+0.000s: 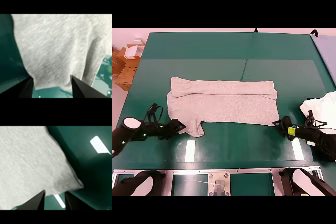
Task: Fold the shirts.
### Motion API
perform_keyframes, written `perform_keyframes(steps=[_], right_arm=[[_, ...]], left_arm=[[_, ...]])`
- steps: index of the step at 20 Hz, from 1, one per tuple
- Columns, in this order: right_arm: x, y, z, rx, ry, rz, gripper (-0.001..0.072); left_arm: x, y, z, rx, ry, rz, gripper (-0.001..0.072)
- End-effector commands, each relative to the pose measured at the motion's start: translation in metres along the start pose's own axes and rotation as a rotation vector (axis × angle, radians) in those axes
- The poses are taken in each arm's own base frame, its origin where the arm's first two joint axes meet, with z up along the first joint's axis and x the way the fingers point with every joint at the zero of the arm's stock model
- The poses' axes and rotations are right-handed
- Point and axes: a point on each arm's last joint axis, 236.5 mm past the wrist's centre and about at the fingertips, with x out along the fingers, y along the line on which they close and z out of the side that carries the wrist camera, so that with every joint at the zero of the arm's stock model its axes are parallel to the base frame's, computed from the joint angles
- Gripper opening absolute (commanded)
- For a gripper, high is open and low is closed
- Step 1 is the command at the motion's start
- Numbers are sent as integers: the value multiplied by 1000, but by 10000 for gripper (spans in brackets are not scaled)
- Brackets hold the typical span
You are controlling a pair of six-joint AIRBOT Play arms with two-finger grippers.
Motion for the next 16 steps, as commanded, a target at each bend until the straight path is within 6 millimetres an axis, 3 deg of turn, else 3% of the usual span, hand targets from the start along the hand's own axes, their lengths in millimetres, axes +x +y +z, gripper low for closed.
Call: perform_keyframes(steps=[1,2,4,5,6,9,12,16], right_arm=[[18,2,7,21,-53,-13,301],[21,1,8,31,-55,-15,279],[21,0,11,34,-65,-20,197],[21,2,12,28,-67,-17,127],[20,5,13,15,-64,-12,9],[15,18,6,-101,7,-8,9],[1,16,2,-156,86,-44,9],[-22,-9,-8,-161,148,-142,8]], left_arm=[[5,-4,21,-53,-103,-17,478],[6,-8,23,-72,-109,-40,315],[8,-20,26,-74,-113,-95,69],[8,-25,25,-65,-109,-116,27],[7,-30,22,-57,-94,-133,27],[-5,-40,9,59,-19,-135,25],[-37,-44,6,124,-19,-109,25],[-67,-15,-18,185,3,46,25]])
